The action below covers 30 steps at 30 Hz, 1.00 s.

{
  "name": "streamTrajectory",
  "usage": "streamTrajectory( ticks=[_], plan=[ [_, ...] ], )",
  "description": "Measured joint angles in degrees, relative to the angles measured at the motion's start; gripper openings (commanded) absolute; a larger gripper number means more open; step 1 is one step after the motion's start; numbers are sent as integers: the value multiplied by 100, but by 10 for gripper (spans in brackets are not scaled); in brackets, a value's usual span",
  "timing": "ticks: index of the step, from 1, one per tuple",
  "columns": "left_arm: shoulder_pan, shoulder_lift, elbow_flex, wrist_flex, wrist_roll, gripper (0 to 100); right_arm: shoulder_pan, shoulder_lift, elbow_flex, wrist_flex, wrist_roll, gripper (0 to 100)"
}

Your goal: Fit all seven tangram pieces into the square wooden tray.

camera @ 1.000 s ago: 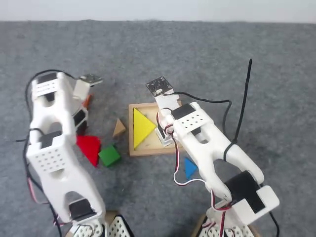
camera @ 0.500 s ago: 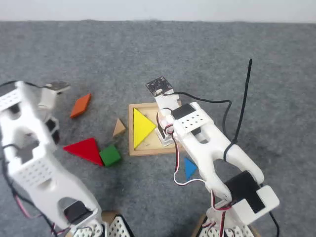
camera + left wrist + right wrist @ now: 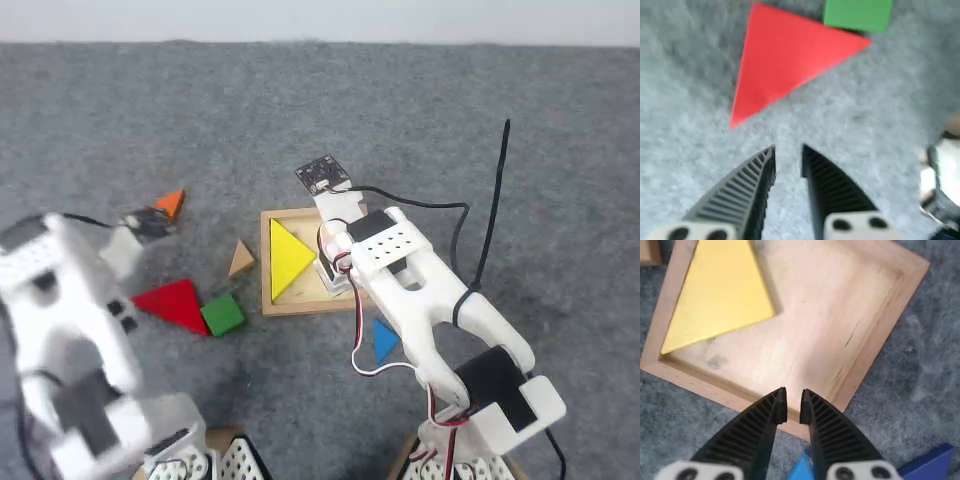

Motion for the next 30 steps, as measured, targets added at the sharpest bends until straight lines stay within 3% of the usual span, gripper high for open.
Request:
streamTrajectory(
  ticks=[5,10,24,30],
  plan=[
    [580,-1143,1538,-1943,475,274,0,0,0,-264,0,58],
    [1134,-1099,1714,-2857,527,287,0,0,123,-536,0,58],
    [1415,1345,-299,-2927,334,282,0,0,123,-589,0,58],
    [1371,1134,-299,-1943,334,268,0,0,123,-589,0,58]
  ],
)
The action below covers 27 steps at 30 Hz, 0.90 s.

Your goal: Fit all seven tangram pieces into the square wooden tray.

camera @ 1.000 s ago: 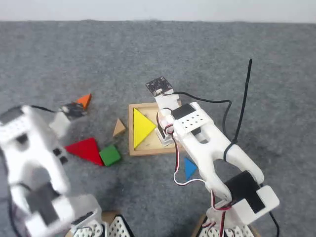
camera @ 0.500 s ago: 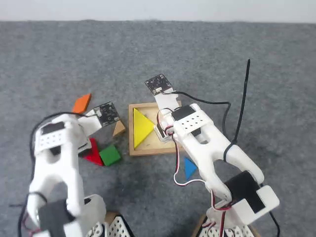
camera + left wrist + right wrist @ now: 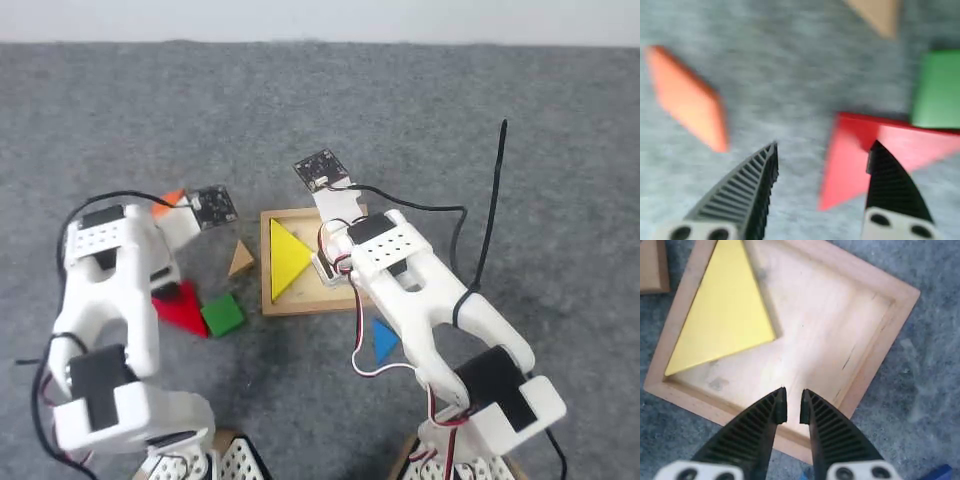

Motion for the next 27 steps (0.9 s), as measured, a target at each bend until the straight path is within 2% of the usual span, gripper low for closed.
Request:
streamTrajectory(
  ticks=[5,8,10,16,21,27],
  plan=[
    [9,-1064,44,923,308,254,0,0,0,0,18,58],
    [-9,-1741,18,1459,237,254,0,0,0,0,18,58],
    [9,-1846,18,1512,35,254,0,0,0,0,18,58],
    [9,-1248,527,782,-1222,250,0,0,0,0,18,58],
    [0,-387,800,-202,-2374,253,0,0,0,0,18,58],
    [62,-88,800,-598,-2585,253,0,0,0,0,18,58]
  ],
)
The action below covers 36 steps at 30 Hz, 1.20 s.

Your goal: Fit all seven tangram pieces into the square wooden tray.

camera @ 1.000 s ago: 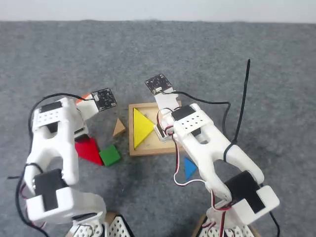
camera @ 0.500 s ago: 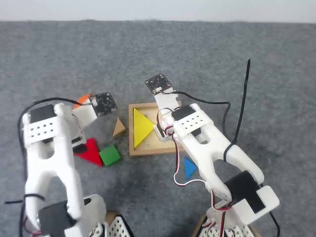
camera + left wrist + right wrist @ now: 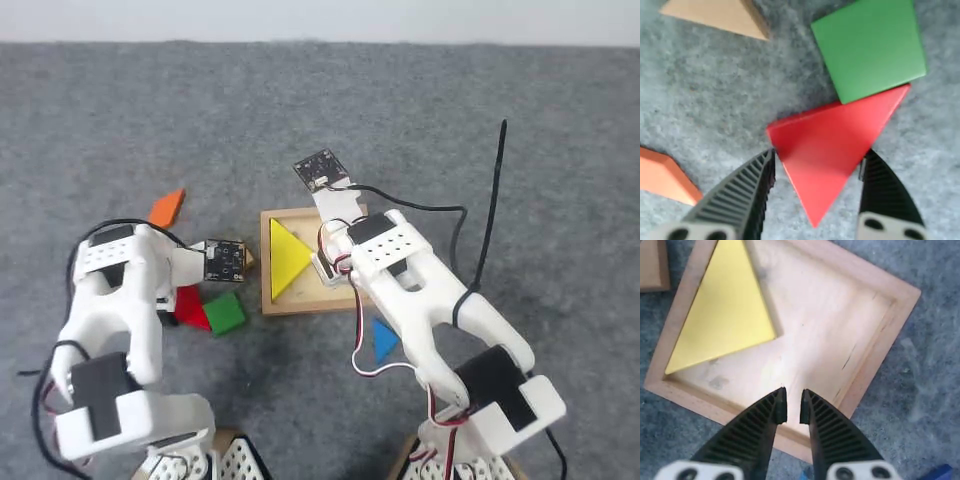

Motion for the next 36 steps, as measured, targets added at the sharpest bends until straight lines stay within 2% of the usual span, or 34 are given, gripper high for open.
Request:
streamTrajectory(
  ticks=[4,11,21,27,36],
  plan=[
    [18,26,-62,0,281,253,0,0,0,0,0,58],
    [343,220,-668,422,2145,253,0,0,0,0,0,58],
    [668,246,-747,607,4132,250,0,0,0,0,0,58],
    [659,246,-809,958,4527,250,0,0,0,0,0,58],
    [563,246,-1389,949,4589,253,0,0,0,0,0,58]
  ],
)
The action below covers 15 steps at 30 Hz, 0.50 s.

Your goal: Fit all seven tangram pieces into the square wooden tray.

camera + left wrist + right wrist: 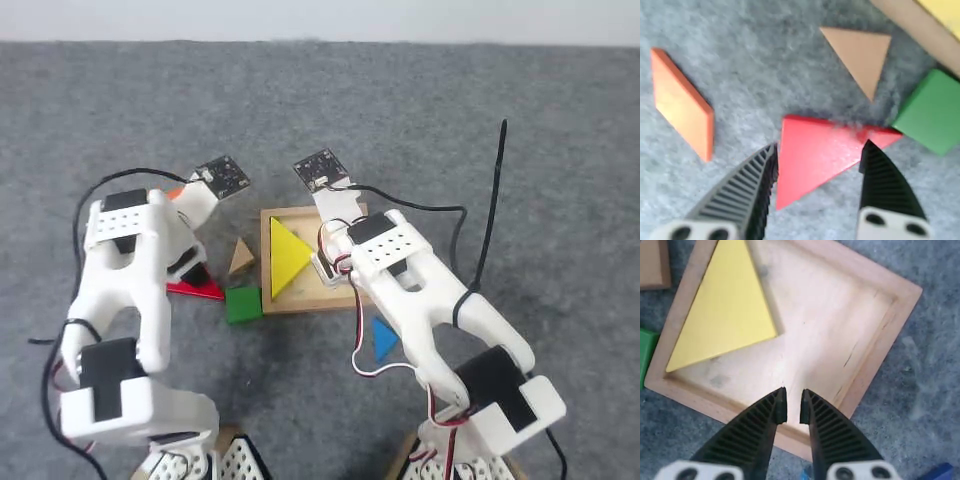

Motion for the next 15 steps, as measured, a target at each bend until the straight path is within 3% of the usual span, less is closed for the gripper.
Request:
streamTrajectory(
  ticks=[15],
  plan=[
    [-9,62,299,-308,-3112,257,0,0,0,0,0,58]
  ],
)
